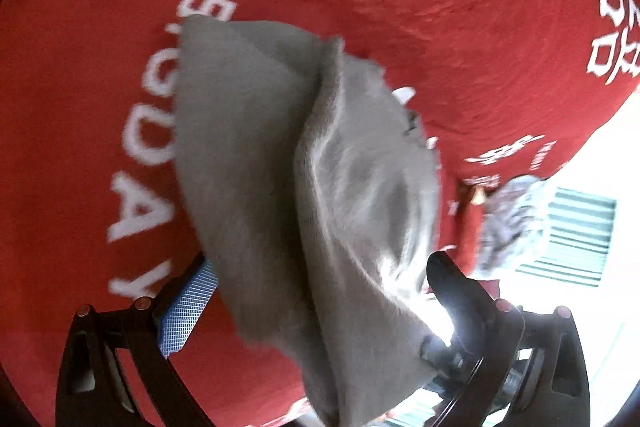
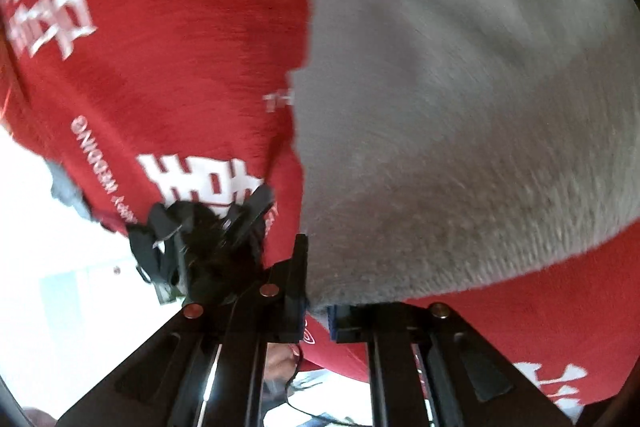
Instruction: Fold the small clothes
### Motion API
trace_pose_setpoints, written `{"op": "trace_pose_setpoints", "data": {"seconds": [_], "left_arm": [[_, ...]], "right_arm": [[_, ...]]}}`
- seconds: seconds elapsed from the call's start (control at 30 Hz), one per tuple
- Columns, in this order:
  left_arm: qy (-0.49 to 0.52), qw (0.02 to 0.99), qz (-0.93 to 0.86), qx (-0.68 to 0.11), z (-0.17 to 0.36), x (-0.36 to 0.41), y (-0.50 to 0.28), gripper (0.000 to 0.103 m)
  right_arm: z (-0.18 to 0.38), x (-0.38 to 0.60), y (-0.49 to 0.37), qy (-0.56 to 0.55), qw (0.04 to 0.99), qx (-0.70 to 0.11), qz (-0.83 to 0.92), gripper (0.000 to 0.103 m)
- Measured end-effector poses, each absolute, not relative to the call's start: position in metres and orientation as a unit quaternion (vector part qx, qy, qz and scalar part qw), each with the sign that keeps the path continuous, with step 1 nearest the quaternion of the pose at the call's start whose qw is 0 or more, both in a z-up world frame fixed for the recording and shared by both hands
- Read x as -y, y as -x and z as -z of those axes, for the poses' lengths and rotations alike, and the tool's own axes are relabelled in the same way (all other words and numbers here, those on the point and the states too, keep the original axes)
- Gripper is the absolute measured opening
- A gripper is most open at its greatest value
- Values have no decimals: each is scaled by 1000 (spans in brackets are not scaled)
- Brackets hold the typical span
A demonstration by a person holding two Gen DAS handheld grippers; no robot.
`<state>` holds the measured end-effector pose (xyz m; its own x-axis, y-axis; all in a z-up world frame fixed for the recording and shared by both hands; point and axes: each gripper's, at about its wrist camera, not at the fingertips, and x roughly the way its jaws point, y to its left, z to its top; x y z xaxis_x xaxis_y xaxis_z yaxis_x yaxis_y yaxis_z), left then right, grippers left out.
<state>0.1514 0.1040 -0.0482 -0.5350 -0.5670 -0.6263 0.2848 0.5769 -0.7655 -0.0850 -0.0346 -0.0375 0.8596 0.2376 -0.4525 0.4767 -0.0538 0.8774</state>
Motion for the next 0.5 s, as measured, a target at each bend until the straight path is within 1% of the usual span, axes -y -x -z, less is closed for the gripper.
{"op": "trace_pose_setpoints", "data": {"seconds": [0.13, 0.23, 0.27, 0.3, 0.43, 0.47, 0.5], "left_arm": [[77, 469, 472, -742, 41, -79, -143, 103], [8, 501, 482, -719, 30, -52, -122, 101], [-17, 515, 485, -707, 27, -45, -115, 91], [-40, 526, 487, -696, 24, -40, -110, 77], [-92, 544, 482, -680, 21, -33, -100, 63], [-100, 548, 479, -679, 22, -33, -99, 60], [-105, 549, 475, -680, 23, -33, -98, 60]], "right_arm": [[27, 39, 84, -703, 657, -258, 86, 8], [32, 35, 87, -693, 660, -277, 86, 8], [34, 33, 88, -690, 659, -285, 86, 8], [37, 28, 89, -685, 659, -297, 87, 8], [40, 16, 90, -665, 659, -340, 87, 8], [41, 15, 91, -660, 660, -349, 86, 8], [41, 13, 92, -653, 660, -362, 85, 8]]}}
